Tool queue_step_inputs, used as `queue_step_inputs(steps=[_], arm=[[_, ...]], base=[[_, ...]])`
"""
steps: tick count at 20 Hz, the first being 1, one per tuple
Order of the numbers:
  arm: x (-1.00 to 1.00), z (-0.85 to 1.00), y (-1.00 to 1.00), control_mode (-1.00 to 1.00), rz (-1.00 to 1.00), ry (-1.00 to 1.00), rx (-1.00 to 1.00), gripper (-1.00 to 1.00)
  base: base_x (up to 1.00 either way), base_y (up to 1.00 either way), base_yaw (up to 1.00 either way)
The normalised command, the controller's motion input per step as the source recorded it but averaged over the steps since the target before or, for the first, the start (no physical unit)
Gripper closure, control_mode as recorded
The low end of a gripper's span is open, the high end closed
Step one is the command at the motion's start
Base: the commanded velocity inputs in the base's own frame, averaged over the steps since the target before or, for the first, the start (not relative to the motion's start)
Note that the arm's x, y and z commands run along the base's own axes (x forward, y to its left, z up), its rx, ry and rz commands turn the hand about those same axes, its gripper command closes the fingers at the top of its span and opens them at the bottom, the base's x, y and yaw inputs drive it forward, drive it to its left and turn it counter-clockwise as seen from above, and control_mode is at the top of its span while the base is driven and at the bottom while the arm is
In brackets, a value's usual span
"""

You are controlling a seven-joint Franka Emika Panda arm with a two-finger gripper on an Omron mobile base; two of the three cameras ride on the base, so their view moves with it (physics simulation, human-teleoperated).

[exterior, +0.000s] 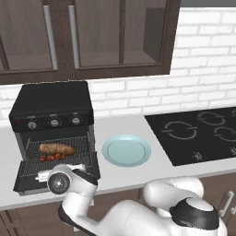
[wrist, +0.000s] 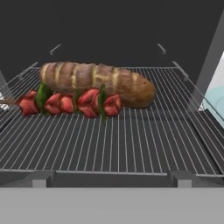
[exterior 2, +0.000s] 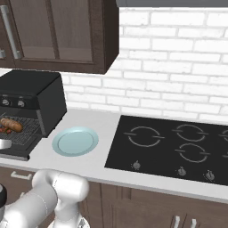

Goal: Pick up the kebab skewer and baguette bread, and place them inside the toaster oven. Close the toaster oven door and start by setting the timer.

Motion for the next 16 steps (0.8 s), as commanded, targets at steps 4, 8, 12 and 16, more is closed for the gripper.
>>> queue_step_inputs(steps=[4,8,12,16], arm=[[0.17,0.00,0.00,-1.00,0.01,0.00,0.00,-1.00],[0.12,-0.01,0.01,-1.00,0.01,0.00,0.00,-1.00],[0.02,-0.12,0.06,-1.00,0.00,0.00,0.00,-1.00],[0.00,-0.21,0.01,-1.00,0.00,0.00,0.00,-1.00]], base=[[0.00,0.00,0.00],[0.00,0.00,0.00],[0.00,0.00,0.00],[0.00,0.00,0.00]])
